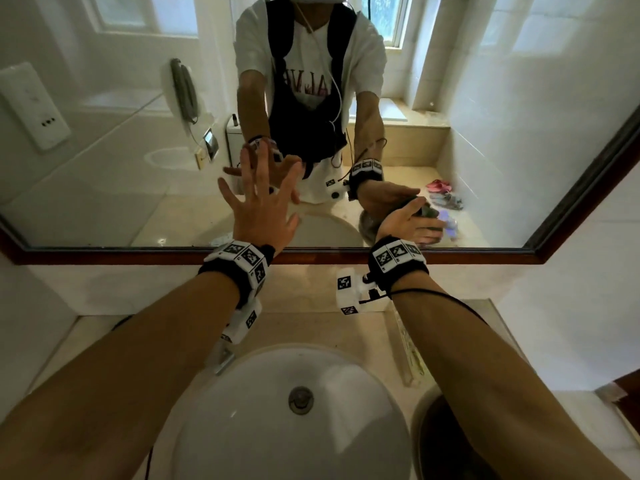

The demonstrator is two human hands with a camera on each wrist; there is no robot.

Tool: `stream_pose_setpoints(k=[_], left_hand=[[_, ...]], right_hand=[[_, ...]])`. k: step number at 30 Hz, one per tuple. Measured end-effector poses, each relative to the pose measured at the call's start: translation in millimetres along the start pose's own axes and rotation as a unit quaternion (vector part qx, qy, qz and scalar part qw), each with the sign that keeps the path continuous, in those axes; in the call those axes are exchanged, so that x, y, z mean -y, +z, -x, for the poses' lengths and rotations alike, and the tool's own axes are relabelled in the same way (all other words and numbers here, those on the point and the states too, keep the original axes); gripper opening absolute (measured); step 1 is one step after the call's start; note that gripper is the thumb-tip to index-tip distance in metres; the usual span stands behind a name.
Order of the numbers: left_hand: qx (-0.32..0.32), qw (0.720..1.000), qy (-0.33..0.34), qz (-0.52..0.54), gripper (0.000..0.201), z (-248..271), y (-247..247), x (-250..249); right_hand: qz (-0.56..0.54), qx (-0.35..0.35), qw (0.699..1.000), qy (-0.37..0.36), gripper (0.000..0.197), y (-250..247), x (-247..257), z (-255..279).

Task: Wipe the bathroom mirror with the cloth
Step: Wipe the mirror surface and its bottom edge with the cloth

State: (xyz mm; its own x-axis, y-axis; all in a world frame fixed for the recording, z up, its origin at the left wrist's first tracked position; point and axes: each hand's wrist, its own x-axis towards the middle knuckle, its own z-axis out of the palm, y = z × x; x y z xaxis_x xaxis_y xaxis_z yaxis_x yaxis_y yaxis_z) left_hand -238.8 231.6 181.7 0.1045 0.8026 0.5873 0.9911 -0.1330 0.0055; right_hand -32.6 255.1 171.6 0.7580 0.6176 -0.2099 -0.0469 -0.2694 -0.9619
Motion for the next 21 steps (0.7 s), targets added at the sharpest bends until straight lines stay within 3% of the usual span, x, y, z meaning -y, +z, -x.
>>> stream_pose_setpoints(k=[2, 4, 10, 14, 18, 21], left_hand=[[-0.002, 1.0, -0.003, -0.007, 0.097, 4.3, -0.2, 13.6], [-0.002, 1.0, -0.003, -0.009, 0.098, 7.6, 0.0, 27.4], [0.017, 0.999, -0.022, -0.024, 0.1, 17.2, -2.2, 73.4], [0.023, 0.999, -0.028, -0.031, 0.102, 22.3, -3.5, 90.9], [0.014, 0.999, -0.021, -0.027, 0.101, 21.9, -7.0, 95.2], [0.003, 1.0, -0.015, -0.017, 0.1, 19.0, -9.4, 87.9]], right_hand=[[-0.093, -0.03, 0.994, 0.045, 0.077, 13.6, -3.6, 10.4], [-0.114, -0.02, 0.992, 0.04, 0.081, 28.4, -10.0, 33.4], [-0.093, 0.044, 0.993, 0.049, 0.081, 75.0, -26.2, 91.0], [-0.103, 0.103, 0.988, 0.052, 0.054, 99.5, -35.3, 122.1], [-0.068, 0.111, 0.991, 0.022, 0.073, 99.2, -40.9, 133.6], [-0.055, 0.102, 0.993, 0.014, 0.071, 89.8, -41.2, 132.0]])
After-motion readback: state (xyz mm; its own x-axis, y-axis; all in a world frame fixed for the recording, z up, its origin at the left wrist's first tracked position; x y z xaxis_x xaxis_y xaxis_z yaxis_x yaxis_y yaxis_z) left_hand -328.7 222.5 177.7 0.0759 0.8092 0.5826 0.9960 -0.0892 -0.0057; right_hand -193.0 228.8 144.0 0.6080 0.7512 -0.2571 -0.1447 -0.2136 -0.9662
